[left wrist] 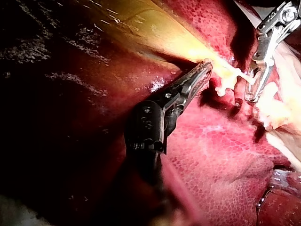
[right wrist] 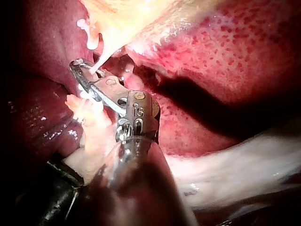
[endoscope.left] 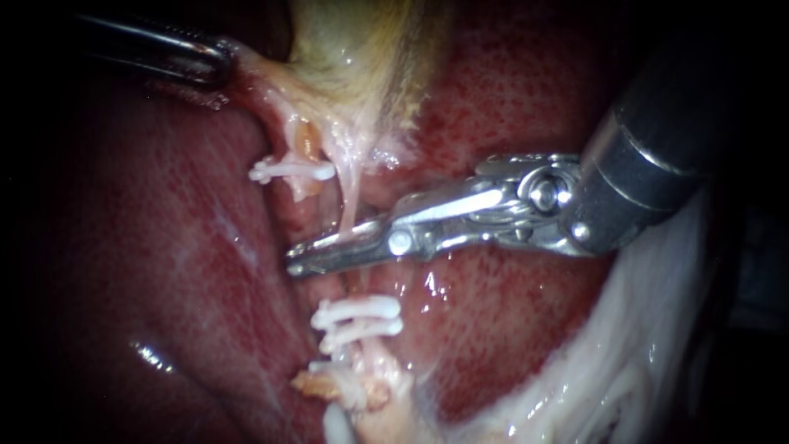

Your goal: Going back third clip right tube

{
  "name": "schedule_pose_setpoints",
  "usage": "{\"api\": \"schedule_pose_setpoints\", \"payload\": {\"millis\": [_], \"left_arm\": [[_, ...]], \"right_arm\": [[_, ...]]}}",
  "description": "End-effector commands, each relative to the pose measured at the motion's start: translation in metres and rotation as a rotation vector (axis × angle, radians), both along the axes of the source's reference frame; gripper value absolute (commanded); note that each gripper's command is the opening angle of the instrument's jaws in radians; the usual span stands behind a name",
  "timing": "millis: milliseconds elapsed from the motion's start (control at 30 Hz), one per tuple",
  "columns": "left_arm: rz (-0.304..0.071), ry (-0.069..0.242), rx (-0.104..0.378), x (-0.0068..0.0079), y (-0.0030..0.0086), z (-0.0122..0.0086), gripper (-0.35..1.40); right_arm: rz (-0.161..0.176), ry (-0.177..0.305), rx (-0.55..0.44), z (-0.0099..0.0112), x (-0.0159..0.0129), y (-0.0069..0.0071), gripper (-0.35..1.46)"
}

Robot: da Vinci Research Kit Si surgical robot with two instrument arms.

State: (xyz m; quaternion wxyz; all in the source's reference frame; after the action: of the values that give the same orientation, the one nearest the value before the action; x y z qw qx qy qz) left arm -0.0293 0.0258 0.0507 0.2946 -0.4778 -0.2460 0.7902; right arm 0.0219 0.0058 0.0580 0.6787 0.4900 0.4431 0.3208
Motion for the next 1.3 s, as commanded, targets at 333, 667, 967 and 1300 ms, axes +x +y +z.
{"api": "schedule_pose_setpoints", "payload": {"millis": [333, 667, 967, 1300], "left_arm": [[0.001, -0.001, 0.0, 0.0002, 0.0, 0.0, -0.35], [0.002, -0.002, 0.001, 0.0004, 0.0, -0.0001, -0.35], [0.003, -0.002, 0.001, 0.0004, 0.0, 0.0, -0.35], [0.002, -0.002, 0.001, 0.0004, 0.0001, 0.0002, -0.35]], "right_arm": [[0.053, -0.014, -0.182, 0.005, -0.0003, -0.0013, 0.49], [0.059, 0.02, -0.427, 0.0021, -0.0065, -0.0007, 0.49], [-0.004, 0.105, -0.671, -0.0008, -0.0114, -0.0027, 0.5], [0.0, 0.09, -0.782, -0.0018, -0.0149, -0.0025, 0.5]]}}
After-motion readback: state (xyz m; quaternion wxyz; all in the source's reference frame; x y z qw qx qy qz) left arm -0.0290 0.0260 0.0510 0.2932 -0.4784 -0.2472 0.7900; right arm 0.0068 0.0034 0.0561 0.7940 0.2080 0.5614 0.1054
